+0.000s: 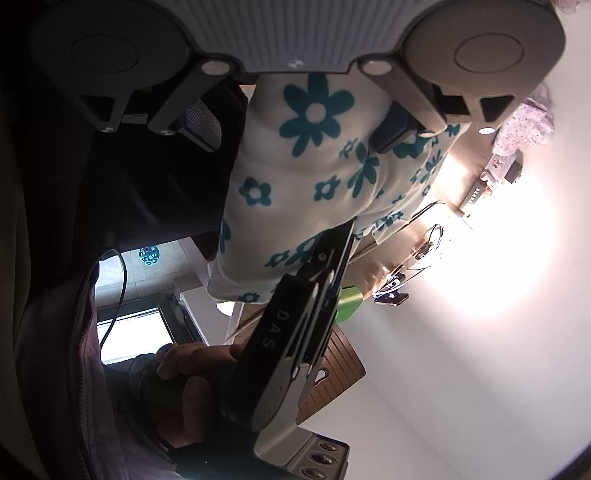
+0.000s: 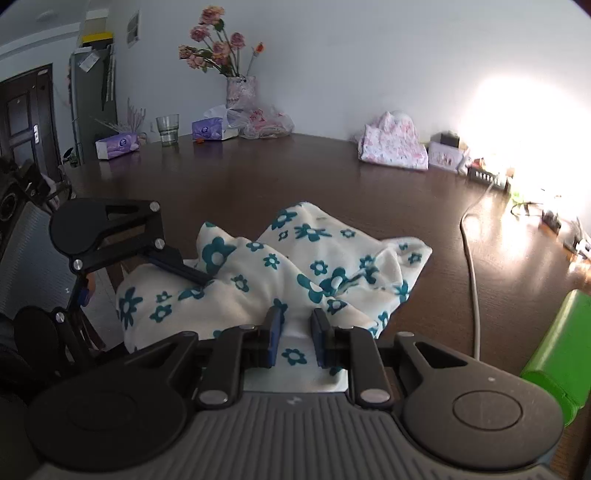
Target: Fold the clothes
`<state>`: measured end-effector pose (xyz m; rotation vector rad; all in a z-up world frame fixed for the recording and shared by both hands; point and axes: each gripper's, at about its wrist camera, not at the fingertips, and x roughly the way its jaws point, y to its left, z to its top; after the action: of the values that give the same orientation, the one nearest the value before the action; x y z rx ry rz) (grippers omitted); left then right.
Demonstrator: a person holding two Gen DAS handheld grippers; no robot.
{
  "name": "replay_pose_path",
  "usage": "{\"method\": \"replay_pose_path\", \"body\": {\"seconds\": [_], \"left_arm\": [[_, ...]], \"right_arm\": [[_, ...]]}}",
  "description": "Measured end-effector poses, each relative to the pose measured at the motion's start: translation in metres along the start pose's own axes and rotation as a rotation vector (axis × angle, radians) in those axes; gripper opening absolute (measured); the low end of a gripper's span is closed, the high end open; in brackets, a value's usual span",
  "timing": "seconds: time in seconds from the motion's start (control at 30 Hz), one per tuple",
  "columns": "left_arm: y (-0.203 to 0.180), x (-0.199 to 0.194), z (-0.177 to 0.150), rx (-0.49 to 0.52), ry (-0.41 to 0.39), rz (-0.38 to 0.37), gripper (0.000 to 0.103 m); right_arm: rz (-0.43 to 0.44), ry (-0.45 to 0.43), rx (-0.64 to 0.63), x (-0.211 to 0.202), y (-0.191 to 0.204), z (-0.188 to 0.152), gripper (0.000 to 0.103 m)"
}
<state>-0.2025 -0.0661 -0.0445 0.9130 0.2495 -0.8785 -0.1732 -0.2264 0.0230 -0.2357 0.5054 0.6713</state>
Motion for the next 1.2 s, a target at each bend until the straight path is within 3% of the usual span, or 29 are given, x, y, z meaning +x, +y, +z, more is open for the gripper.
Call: {"method": "replay_pose_path", "body": {"seconds": [0.03, 0.1, 0.2, 0.3, 0.47, 0.6, 0.63, 0.67, 0.73, 0.8, 0.87, 0.97, 1.1, 1.2], "left_arm": [[0.0, -0.001, 0.001, -0.007, 0.001, -0.007, 0.088], [0.004, -0.002, 0.002, -0.012, 0.009, -0.027, 0.088], [0.012, -0.004, 0.004, -0.001, 0.026, -0.065, 0.084], [0.027, -0.004, 0.002, -0.019, 0.027, -0.135, 0.084], [0.055, 0.0, 0.0, -0.138, 0.003, -0.257, 0.084], [0.071, 0.003, -0.003, -0.217, -0.015, -0.329, 0.083], [0.073, 0.002, -0.004, -0.23, -0.016, -0.34, 0.083], [0.075, 0.001, -0.004, -0.243, -0.018, -0.351, 0.083], [0.075, -0.002, -0.005, -0.26, -0.02, -0.362, 0.083], [0.073, -0.007, -0.005, -0.267, -0.022, -0.359, 0.083], [0.06, -0.019, 0.001, -0.179, 0.0, -0.296, 0.083], [0.041, -0.038, 0.007, -0.03, -0.014, -0.175, 0.083], [0.048, -0.043, 0.004, -0.065, -0.054, -0.145, 0.086], [0.049, -0.04, 0.007, -0.077, -0.072, -0.166, 0.086]], "right_arm": [[0.01, -0.037, -0.044, -0.009, 0.002, -0.001, 0.027], [0.042, -0.13, -0.149, -0.031, 0.005, -0.004, 0.062], [0.118, -0.154, -0.358, -0.054, 0.014, -0.01, 0.085], [0.13, -0.089, -0.555, -0.059, 0.025, -0.019, 0.085], [0.085, -0.044, -0.765, -0.036, 0.033, -0.043, 0.086], [0.009, -0.12, -0.942, -0.013, 0.05, -0.067, 0.085], [0.003, -0.133, -0.953, -0.008, 0.053, -0.068, 0.083], [0.017, -0.122, -0.957, -0.003, 0.054, -0.068, 0.071], [0.049, -0.09, -0.936, 0.003, 0.052, -0.064, 0.061], [0.091, -0.063, -0.835, 0.0, 0.045, -0.053, 0.042], [0.153, -0.042, -0.69, -0.007, 0.032, -0.037, 0.025], [0.263, -0.015, -0.494, -0.018, 0.011, -0.017, 0.02], [0.462, 0.028, -0.25, -0.025, -0.02, 0.0, 0.019], [0.616, 0.067, -0.108, -0.022, -0.045, 0.01, 0.019]]}}
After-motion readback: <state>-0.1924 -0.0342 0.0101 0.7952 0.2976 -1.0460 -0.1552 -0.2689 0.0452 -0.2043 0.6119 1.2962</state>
